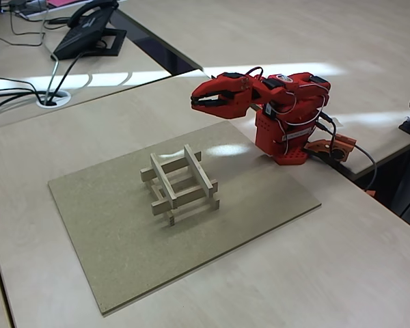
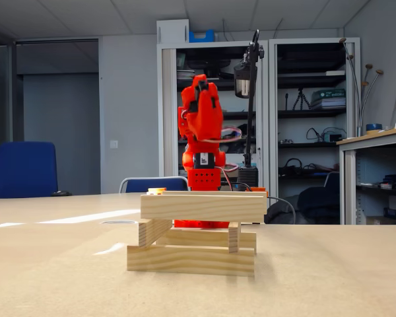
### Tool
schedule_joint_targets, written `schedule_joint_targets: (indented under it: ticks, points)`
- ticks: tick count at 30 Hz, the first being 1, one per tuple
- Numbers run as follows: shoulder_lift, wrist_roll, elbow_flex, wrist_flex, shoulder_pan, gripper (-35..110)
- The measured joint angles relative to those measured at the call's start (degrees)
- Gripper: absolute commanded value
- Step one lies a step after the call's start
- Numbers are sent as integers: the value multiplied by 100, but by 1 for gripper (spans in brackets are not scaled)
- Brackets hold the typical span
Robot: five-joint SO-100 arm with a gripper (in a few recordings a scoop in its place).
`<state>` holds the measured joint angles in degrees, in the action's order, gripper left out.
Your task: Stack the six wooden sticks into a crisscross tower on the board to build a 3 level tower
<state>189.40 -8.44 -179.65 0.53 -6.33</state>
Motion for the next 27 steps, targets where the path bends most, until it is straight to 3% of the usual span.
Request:
schedule_joint_targets:
  ticks: [11,27]
  points:
    - [44,694,-26,-1547,-26,0]
    - [97,914,-26,-6979,527,0]
